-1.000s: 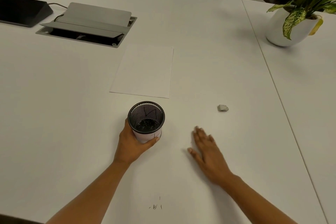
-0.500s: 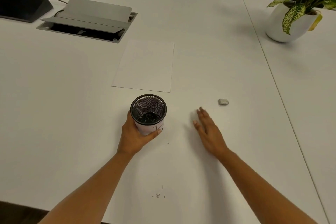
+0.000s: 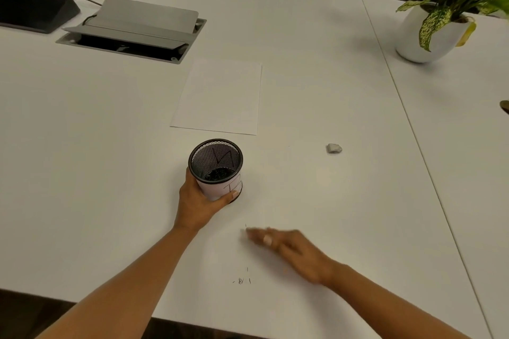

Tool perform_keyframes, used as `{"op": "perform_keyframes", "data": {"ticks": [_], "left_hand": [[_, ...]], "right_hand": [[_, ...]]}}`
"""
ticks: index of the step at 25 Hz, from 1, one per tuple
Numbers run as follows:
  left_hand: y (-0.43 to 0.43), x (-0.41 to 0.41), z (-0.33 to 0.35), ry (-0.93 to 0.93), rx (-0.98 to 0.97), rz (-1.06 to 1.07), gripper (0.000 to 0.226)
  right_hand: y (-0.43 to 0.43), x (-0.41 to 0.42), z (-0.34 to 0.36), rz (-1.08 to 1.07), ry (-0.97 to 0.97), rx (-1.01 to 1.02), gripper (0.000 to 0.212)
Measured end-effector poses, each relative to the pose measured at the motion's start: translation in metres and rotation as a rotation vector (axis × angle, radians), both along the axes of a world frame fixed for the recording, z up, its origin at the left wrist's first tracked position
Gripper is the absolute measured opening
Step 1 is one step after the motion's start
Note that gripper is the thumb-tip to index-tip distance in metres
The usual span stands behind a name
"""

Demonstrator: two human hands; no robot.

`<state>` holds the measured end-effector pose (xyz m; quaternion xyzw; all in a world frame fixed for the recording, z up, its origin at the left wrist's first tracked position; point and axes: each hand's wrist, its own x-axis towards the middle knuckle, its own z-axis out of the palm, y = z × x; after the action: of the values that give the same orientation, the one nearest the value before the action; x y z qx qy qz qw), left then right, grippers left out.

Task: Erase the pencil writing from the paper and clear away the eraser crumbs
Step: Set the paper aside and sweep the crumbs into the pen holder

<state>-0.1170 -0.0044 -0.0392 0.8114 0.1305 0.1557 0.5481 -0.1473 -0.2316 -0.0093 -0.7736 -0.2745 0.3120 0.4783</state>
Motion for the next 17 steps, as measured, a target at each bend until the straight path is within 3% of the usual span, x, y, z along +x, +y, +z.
{"op": "perform_keyframes", "data": {"ticks": [1,3,6,8,11,14,16,17], "left_hand": [[0.001,-0.003,0.0,0.004,0.0,0.001,0.09],[0.002,-0.01,0.001,0.006,0.004,0.0,0.091],[0.004,-0.019,0.002,0.016,0.0,0.024,0.092],[0.007,-0.025,0.002,0.016,0.001,0.042,0.092],[0.011,-0.035,0.003,0.02,0.009,0.059,0.093],[0.014,-0.047,0.003,0.033,-0.013,0.063,0.095],[0.013,-0.056,0.002,0.044,-0.024,0.062,0.095],[0.012,-0.06,0.002,0.048,-0.027,0.063,0.095]], "right_hand": [[-0.001,0.009,0.004,-0.185,0.063,0.059,0.034],[0.002,0.026,0.006,-0.363,-0.07,-0.063,0.036],[0.017,0.024,-0.006,-0.093,-0.423,-0.447,0.046],[0.024,0.004,-0.015,0.129,-0.533,-0.458,0.048],[0.016,-0.024,-0.016,0.285,-0.385,-0.268,0.045],[0.004,-0.021,-0.002,-0.003,-0.053,-0.059,0.037],[0.002,-0.008,0.002,-0.201,-0.089,-0.085,0.037],[0.004,-0.005,0.001,-0.189,-0.185,-0.196,0.04]]}}
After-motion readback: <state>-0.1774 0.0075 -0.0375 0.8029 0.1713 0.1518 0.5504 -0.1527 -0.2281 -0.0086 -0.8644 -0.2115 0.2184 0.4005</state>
